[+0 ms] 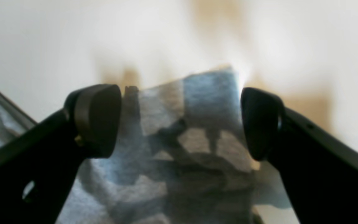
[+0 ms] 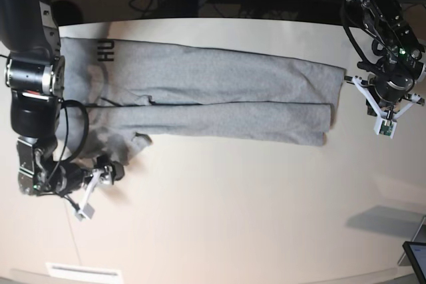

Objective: Fold the T-shirt properly
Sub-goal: 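Grasp the sleeve flap with the right gripper and fold it onto the shirt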

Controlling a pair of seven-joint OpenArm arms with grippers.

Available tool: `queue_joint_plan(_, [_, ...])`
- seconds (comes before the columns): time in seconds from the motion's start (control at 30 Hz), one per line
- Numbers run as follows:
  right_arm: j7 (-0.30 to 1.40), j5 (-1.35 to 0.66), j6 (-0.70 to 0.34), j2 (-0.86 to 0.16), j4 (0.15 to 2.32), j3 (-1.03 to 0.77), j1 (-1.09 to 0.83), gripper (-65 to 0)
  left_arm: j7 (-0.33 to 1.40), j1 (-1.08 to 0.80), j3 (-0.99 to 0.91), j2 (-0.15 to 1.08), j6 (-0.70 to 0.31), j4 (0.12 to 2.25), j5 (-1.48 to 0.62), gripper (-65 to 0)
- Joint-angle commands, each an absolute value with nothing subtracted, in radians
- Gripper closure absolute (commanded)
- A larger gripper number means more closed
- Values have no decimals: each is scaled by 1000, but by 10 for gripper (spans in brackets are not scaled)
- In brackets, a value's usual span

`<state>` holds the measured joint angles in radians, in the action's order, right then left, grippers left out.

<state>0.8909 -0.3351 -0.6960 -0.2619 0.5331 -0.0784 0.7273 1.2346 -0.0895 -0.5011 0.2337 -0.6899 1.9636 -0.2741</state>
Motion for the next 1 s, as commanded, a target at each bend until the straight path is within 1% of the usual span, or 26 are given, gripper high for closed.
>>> queue_joint_plan(0.0, [915,-325,-698,-268,536,-82,736,-575,1219,-81,-503,249,-694,1980,-280,0])
queue_joint_plan(0.07, [914,-325,-698,-268,536,-82,728,-572,1219,-81,-503,249,-694,1980,-280,0])
queue_joint_plan(0.1, [914,-325,-698,-268,536,-82,719,-551,1219,-81,-503,251,-694,1980,-280,0])
queue_joint_plan(0.27, [917,-325,-698,-271,536,-81,704,-361,1219,-81,-501,251,-694,1980,-280,0])
queue_joint_plan(0.47, [917,-325,-698,-272,536,-79,699,-223,1219,-77,-495,251,-694,1979,-280,0])
queue_joint_plan(0.53, [917,-325,-698,-272,536,-82,699,-145,1219,-77,-496,251,-694,1979,-280,0])
queue_joint_plan(0.6, [914,-325,-698,-272,536,-82,702,-38,1219,-81,-496,251,-694,1979,-280,0])
queue_joint_plan(0.63, [914,-325,-698,-272,536,-82,704,0,1219,-81,-496,251,-694,1979,-280,0])
queue_joint_plan(0.7, [909,-326,-698,-274,538,-84,705,-9,1219,-81,-496,249,-694,1979,-280,0])
queue_joint_plan(0.73, [909,-326,-698,-275,538,-84,707,0,1219,-81,-496,249,-694,1979,-280,0])
queue_joint_plan(0.87, [911,-326,-698,-278,550,-84,708,0,1219,-79,-495,249,-694,1979,-280,0])
queue_joint_plan(0.97, [938,-326,-698,-278,650,-122,679,0,1219,-79,-493,249,-694,1979,-280,0])
